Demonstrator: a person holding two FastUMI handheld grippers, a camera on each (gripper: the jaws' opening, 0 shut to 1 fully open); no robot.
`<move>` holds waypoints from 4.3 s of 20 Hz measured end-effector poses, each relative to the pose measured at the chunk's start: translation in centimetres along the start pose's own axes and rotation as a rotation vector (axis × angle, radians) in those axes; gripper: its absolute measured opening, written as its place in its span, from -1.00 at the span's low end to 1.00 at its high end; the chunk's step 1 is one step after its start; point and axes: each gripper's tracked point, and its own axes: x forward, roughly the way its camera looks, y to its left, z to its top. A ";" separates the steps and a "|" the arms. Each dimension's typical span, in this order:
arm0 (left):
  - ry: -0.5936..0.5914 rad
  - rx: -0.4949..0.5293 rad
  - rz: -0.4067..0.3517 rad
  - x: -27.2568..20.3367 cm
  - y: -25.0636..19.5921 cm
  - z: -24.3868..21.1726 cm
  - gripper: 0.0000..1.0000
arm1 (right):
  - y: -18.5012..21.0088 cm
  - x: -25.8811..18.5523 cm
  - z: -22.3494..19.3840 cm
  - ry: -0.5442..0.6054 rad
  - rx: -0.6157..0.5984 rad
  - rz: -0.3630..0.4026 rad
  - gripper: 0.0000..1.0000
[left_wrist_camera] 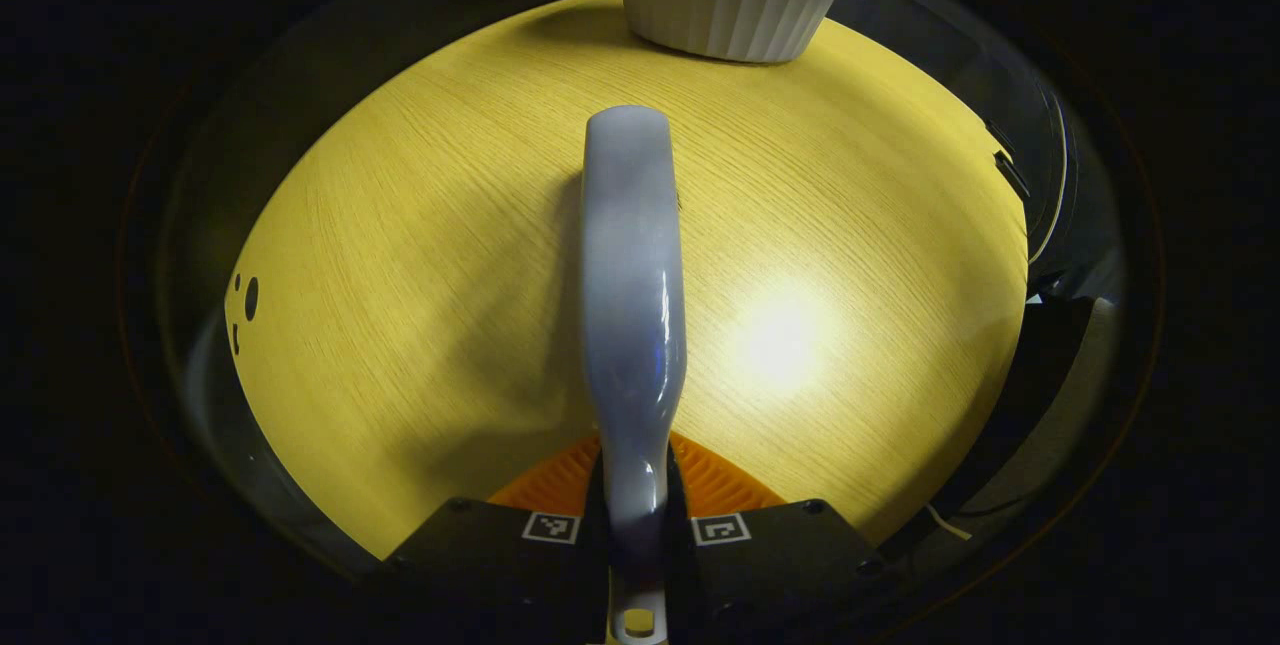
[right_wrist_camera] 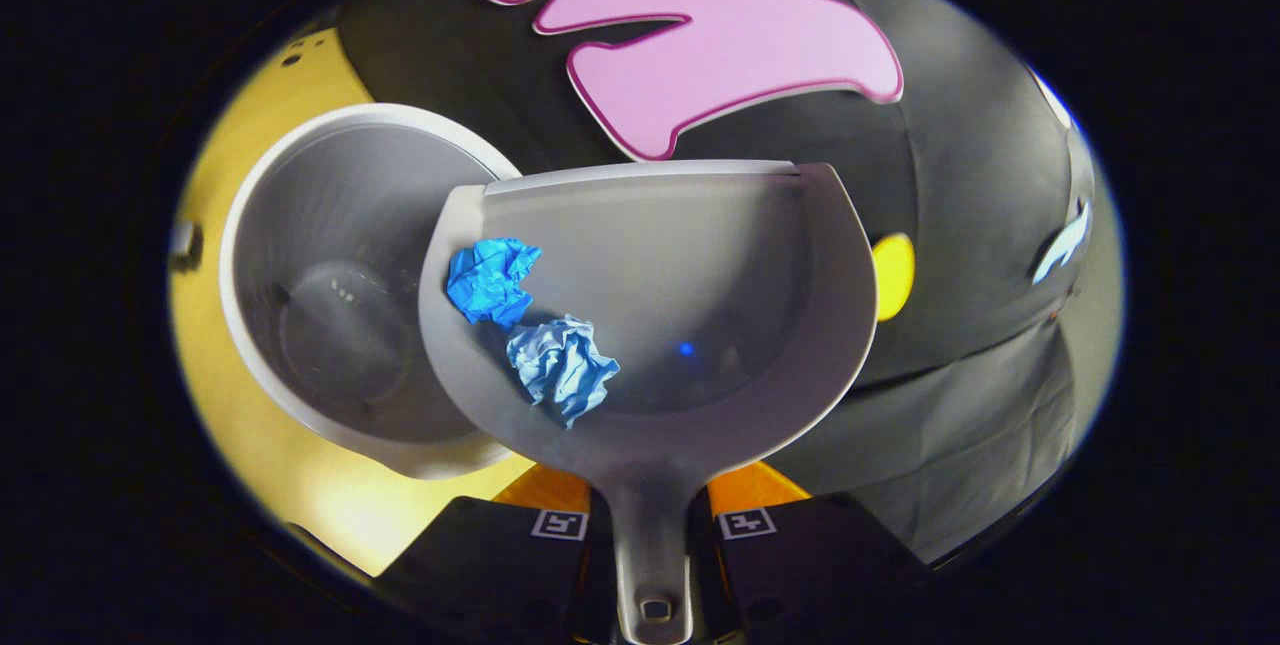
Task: Pick up the small broom and dustpan from the desktop, sweep the trash into the dustpan with the broom, and then empty the trash into the garbage bin.
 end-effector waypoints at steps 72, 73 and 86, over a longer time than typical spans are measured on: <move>0.045 -0.013 0.091 -0.6 0.5 -1.2 0.23 | 31.9 -14.2 -10.2 0.458 0.628 1.141 0.05; 0.036 -0.019 0.095 -0.8 0.6 -1.2 0.30 | 31.8 -14.4 -9.8 0.461 0.654 1.155 -0.05; -0.440 -0.018 0.243 -11.5 0.1 5.6 0.78 | 20.7 -14.4 -5.2 0.132 0.773 1.003 0.98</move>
